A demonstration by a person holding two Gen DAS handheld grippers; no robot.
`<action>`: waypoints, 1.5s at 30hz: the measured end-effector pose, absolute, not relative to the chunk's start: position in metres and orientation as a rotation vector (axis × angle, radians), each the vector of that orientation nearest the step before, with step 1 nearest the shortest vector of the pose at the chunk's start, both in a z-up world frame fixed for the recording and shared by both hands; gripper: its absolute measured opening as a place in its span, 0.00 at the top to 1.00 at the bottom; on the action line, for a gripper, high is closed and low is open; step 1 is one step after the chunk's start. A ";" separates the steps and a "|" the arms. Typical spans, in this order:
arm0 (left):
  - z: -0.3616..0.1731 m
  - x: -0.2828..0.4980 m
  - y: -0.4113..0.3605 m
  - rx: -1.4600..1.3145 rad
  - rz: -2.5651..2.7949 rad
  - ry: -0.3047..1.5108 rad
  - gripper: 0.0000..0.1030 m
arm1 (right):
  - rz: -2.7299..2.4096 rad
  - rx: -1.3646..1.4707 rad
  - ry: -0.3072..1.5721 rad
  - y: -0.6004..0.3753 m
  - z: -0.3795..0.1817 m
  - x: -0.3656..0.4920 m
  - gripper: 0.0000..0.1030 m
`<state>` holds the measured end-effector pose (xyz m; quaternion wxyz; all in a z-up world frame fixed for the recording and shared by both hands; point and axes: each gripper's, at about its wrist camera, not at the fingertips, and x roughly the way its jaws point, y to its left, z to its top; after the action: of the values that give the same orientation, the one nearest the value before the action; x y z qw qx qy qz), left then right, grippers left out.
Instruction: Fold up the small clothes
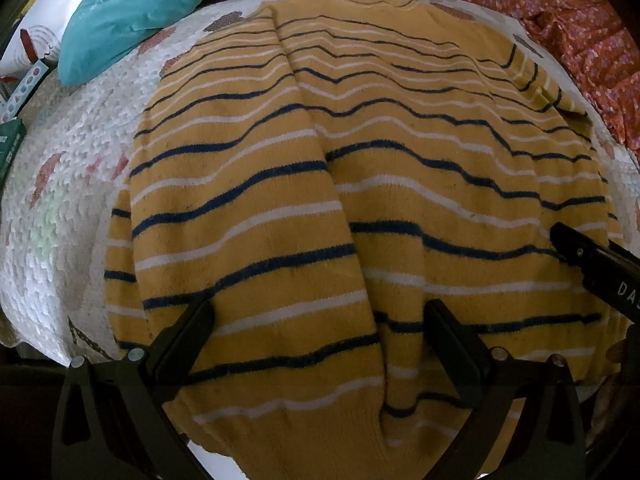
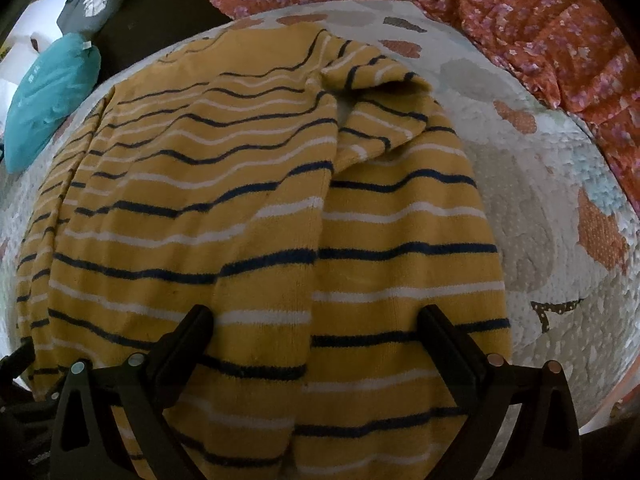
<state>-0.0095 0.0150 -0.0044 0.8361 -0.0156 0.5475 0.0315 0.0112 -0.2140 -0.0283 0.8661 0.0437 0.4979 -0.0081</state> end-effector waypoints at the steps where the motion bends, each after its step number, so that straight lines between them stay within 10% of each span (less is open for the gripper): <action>1: -0.004 -0.010 0.018 -0.033 0.065 1.160 0.00 | -0.021 0.088 1.048 -0.213 -0.027 0.015 0.00; 45: -0.021 -0.002 0.005 0.003 0.087 1.143 0.00 | -0.024 0.045 1.091 -0.214 -0.020 0.024 0.00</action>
<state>-0.0018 0.0054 -0.0208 0.8401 0.0013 0.5408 0.0410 0.0238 -0.2136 -0.0203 0.8545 0.0212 0.5189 -0.0112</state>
